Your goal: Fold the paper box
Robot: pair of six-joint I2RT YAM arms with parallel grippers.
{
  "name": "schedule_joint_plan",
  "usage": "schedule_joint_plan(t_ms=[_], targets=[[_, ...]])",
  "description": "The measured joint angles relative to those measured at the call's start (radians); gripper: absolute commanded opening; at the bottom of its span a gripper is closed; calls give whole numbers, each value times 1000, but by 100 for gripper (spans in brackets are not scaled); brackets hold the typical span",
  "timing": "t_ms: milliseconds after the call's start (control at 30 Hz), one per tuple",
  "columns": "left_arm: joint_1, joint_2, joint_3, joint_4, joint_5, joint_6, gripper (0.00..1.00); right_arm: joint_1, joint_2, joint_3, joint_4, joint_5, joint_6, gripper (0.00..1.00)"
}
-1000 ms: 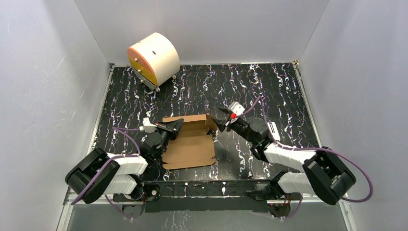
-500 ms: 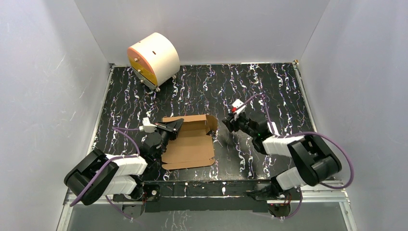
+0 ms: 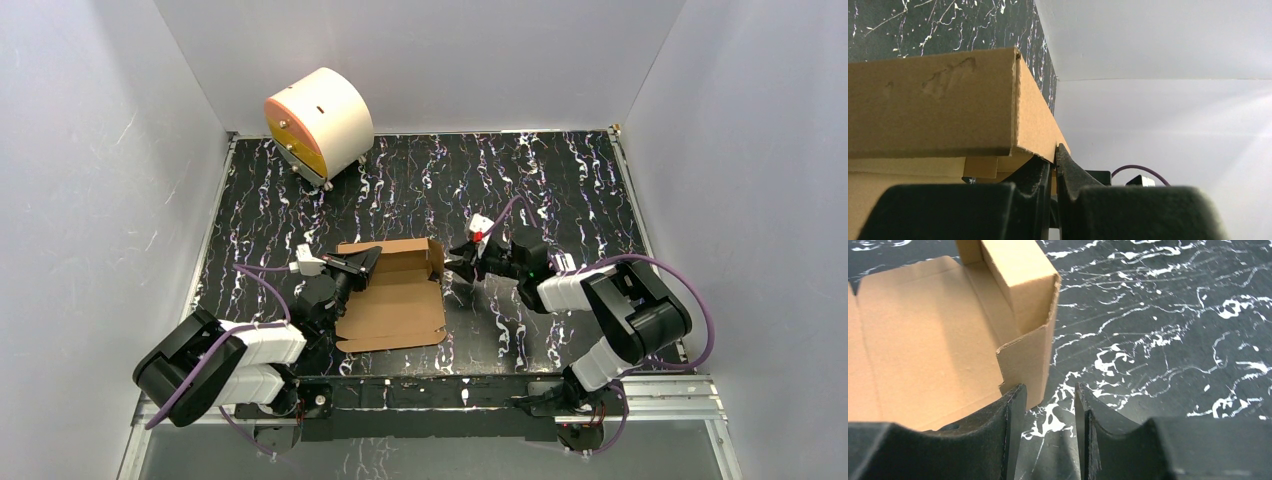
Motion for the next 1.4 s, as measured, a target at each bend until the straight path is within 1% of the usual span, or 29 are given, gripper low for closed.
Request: schedule_joint_plan(t_ms=[167,300,700,833,1267,1400], targets=[[0,3,0,1,1,-5,3,0,5,3,21,-81,8,49],[0,7,2,3,1,-9,3,6,19,5,39,-106,17,49],[0,31,17,8,16,-16,3,35,77,30,108,-108,26,47],[0,31,20,10,23,-16,3,39,95,54,116,-108,17,42],[3,47,34,10,26,-16,3,60,135,81,129,-87,-18,41],[5,53,36,10,25,-18,3,78,135,84,123,-59,-60,41]])
